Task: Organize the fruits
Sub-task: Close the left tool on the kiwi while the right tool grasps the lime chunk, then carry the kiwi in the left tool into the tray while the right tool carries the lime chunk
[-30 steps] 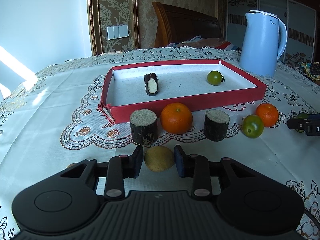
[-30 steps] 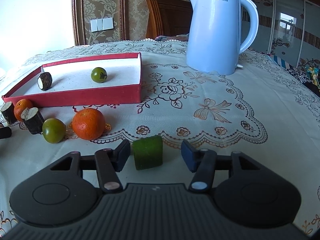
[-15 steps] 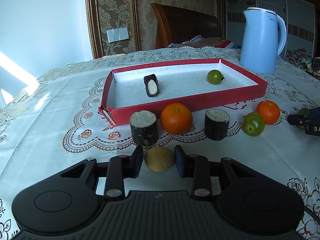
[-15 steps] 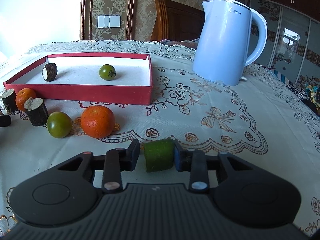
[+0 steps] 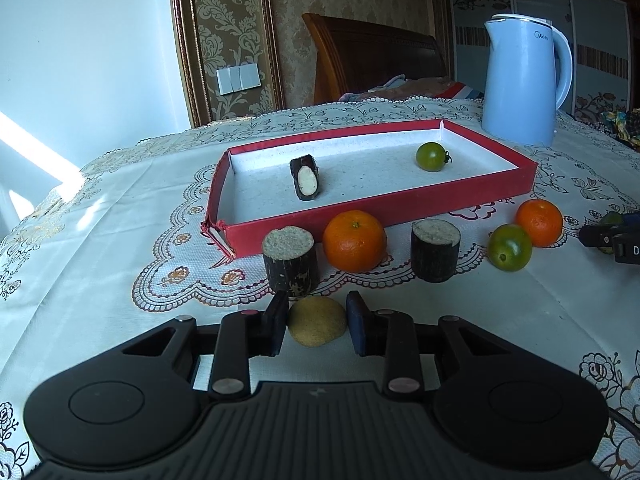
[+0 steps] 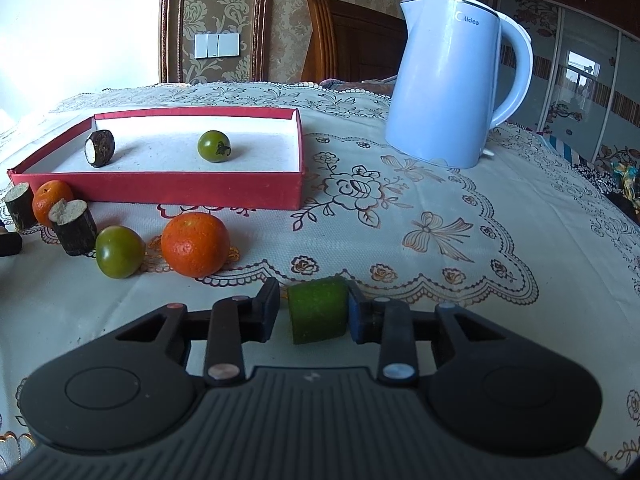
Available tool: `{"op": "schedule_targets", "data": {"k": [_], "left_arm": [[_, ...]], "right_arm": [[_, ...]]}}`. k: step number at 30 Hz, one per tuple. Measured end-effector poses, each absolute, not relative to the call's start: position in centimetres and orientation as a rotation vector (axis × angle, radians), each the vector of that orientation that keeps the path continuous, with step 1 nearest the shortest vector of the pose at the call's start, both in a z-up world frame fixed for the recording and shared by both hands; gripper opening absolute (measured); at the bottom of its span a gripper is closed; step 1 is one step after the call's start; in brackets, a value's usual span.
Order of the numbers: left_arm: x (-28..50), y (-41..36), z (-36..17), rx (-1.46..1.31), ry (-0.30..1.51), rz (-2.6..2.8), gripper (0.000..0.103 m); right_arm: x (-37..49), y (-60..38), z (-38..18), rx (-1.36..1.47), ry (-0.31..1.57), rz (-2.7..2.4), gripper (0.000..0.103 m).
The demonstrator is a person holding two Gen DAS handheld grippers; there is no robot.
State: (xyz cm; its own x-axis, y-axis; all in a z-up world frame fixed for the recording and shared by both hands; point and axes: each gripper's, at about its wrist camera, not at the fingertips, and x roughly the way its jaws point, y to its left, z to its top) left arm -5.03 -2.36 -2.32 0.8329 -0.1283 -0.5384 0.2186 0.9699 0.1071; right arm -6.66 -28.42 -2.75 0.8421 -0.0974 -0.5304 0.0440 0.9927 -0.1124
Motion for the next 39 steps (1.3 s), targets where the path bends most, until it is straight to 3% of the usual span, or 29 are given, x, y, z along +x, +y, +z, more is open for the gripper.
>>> {"op": "schedule_targets", "data": {"k": [39], "left_arm": [[-5.1, -2.5, -0.6, 0.148, 0.545, -0.153, 0.031]], "right_arm": [[-6.7, -28.6, -0.4, -0.036, 0.495, -0.056, 0.026]]}}
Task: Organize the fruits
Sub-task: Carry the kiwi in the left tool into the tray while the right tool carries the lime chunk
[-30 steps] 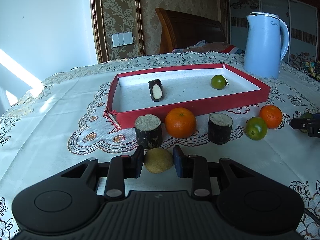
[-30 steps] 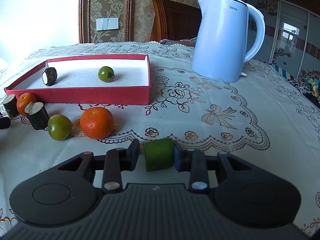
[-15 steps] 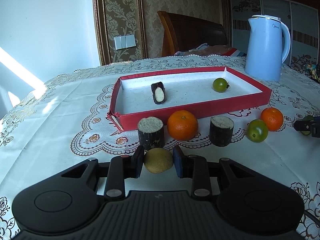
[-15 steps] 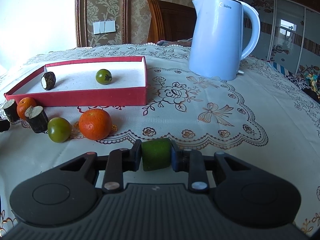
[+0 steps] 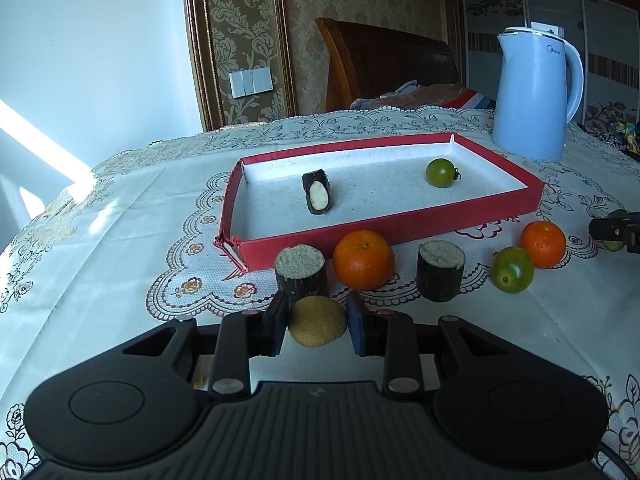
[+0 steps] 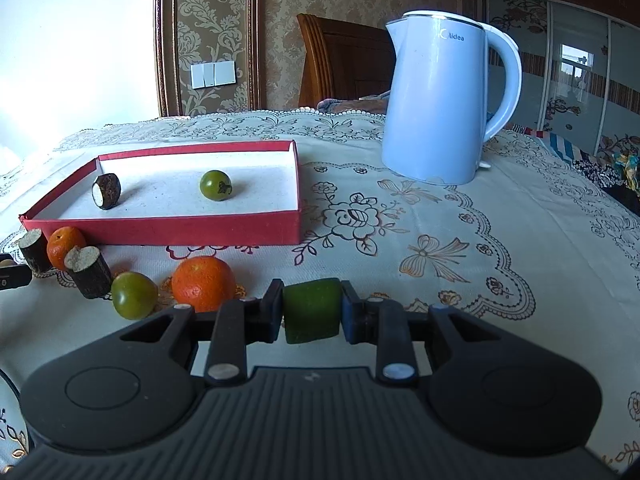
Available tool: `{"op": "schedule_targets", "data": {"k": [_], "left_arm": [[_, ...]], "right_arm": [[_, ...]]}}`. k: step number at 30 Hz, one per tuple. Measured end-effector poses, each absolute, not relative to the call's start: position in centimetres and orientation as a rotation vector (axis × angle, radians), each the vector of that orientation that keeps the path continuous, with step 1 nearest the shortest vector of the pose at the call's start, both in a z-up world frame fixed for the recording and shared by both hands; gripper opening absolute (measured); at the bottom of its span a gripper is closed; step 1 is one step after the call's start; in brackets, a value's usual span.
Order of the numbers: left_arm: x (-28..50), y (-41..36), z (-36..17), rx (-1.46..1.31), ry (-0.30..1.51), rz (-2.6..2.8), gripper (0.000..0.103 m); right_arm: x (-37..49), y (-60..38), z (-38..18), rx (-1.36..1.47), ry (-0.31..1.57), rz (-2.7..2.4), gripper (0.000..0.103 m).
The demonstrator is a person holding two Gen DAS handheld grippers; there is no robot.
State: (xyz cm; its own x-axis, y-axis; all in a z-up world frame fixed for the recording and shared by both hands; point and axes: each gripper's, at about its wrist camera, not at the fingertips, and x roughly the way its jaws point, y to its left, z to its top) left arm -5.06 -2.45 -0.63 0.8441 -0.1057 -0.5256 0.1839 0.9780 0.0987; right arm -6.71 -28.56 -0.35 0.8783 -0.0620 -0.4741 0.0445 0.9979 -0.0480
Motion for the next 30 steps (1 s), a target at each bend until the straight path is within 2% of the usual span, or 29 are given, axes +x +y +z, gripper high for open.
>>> {"op": "schedule_targets", "data": {"k": [14, 30], "left_arm": [[0.2, -5.8, 2.3, 0.132, 0.538, -0.188, 0.031], [9.8, -7.8, 2.2, 0.064, 0.542, -0.076, 0.031]], "right_arm": [[-1.4, -25.1, 3.3, -0.076, 0.452, 0.008, 0.027], [10.7, -24.9, 2.3, 0.013, 0.532, -0.053, 0.027]]}}
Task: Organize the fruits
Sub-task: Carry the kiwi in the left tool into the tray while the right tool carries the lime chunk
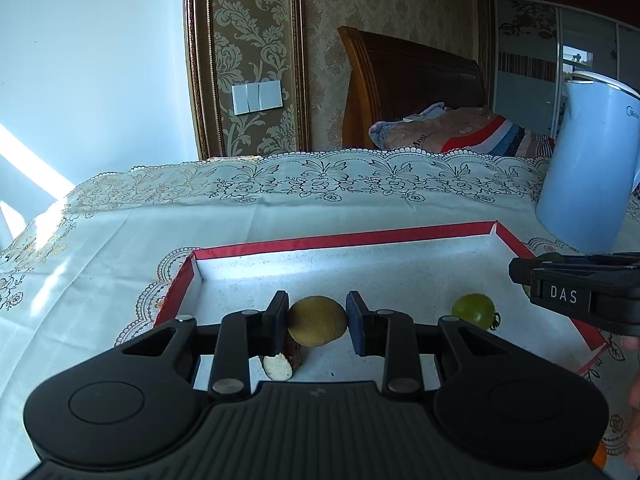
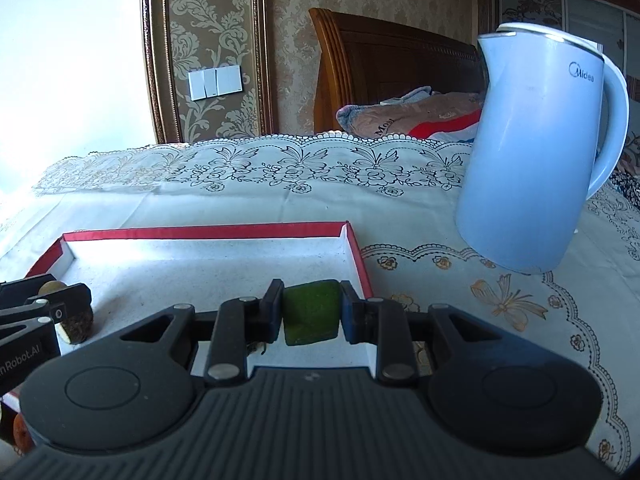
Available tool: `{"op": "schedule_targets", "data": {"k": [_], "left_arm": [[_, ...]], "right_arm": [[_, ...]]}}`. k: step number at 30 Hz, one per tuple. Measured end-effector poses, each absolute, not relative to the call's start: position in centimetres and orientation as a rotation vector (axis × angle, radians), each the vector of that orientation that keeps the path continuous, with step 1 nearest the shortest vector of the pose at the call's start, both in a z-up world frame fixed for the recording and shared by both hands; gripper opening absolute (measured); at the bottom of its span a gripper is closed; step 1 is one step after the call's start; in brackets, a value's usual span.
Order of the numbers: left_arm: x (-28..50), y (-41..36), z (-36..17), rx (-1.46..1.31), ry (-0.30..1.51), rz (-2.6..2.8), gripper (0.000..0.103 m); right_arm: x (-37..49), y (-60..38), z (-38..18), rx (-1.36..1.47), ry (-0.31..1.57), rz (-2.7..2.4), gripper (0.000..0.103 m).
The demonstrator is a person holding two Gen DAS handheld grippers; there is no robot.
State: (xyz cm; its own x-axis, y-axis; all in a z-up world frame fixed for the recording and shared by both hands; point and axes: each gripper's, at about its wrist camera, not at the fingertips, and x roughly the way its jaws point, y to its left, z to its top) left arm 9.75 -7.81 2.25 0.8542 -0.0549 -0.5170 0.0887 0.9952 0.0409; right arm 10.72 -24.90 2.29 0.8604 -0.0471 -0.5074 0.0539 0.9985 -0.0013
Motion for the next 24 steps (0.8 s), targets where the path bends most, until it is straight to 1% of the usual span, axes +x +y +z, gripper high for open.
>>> {"op": "schedule_targets", "data": {"k": [7, 13, 20, 24], "left_arm": [[13.0, -7.7, 1.4, 0.057, 0.574, -0.033, 0.031], [14.3, -7.8, 0.9, 0.035, 0.596, -0.039, 0.031], [15.6, -7.4, 0.5, 0.001, 0.672, -0.064, 0.031], [15.6, -7.4, 0.4, 0.001, 0.677, -0.031, 0.031]], "right_arm": [[14.6, -25.7, 1.0, 0.030, 0.585, -0.027, 0.027], [15.2, -24.9, 0.9, 0.002, 0.577, -0.007, 0.027], [16.1, -24.9, 0.4, -0.003, 0.621, 0.007, 0.027], [16.4, -25.0, 0.2, -0.004, 0.641, 0.007, 0.027]]}}
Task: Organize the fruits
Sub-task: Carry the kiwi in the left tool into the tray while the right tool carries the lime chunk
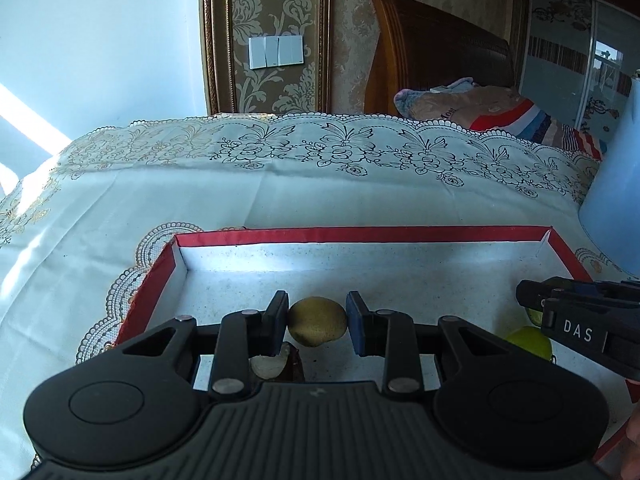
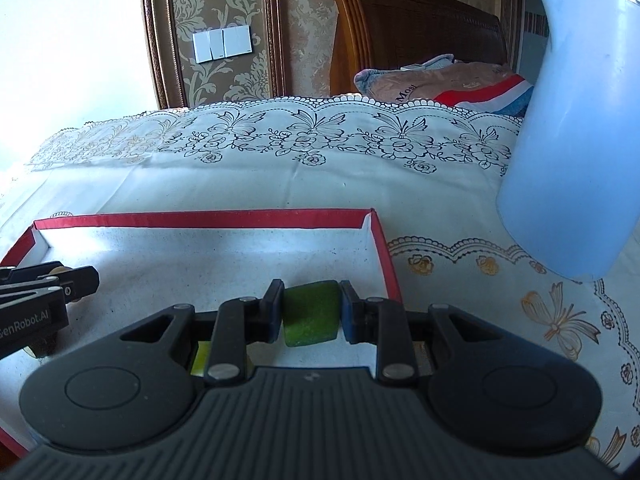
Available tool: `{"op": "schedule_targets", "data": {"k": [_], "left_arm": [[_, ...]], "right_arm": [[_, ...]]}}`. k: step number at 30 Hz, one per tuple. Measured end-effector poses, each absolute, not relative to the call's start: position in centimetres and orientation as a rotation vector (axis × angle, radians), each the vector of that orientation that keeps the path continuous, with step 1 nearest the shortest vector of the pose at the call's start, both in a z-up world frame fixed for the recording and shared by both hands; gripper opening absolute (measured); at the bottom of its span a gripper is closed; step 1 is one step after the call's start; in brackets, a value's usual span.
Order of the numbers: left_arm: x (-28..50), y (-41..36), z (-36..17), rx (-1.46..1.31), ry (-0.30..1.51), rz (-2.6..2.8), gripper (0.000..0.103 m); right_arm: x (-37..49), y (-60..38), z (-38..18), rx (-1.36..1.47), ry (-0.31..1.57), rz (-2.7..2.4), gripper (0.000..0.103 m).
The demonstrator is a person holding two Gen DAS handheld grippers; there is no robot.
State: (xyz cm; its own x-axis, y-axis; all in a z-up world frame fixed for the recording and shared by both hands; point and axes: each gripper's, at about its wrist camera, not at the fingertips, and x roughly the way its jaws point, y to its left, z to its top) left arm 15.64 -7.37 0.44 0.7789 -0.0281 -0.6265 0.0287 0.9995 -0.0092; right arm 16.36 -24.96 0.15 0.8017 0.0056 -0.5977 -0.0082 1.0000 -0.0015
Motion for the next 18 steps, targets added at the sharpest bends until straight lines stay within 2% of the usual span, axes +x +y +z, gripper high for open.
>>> {"op": "schedule_targets", "data": {"k": [11, 13, 16, 18], "left_arm": [[15.53, -7.57, 0.50, 0.024, 0.671, -0.022, 0.031], [15.49, -7.54, 0.50, 0.019, 0.671, -0.027, 0.031], [15.40, -7.60, 0.47, 0.024, 0.668, -0.029, 0.031], [15.32, -7.55, 0.50, 0.025, 0.665, -0.031, 0.031]], "right_arm": [[16.18, -24.85, 0.22, -0.014, 0.633, 0.009, 0.027], [16.13, -24.90, 0.26, -0.012, 0.630, 0.011, 0.029], [16.06, -24.85, 0.29, -0.013, 0.629, 0.009, 0.042], [15.95, -24.84, 0.37, -0.016, 0.624, 0.007, 0.043]]}}
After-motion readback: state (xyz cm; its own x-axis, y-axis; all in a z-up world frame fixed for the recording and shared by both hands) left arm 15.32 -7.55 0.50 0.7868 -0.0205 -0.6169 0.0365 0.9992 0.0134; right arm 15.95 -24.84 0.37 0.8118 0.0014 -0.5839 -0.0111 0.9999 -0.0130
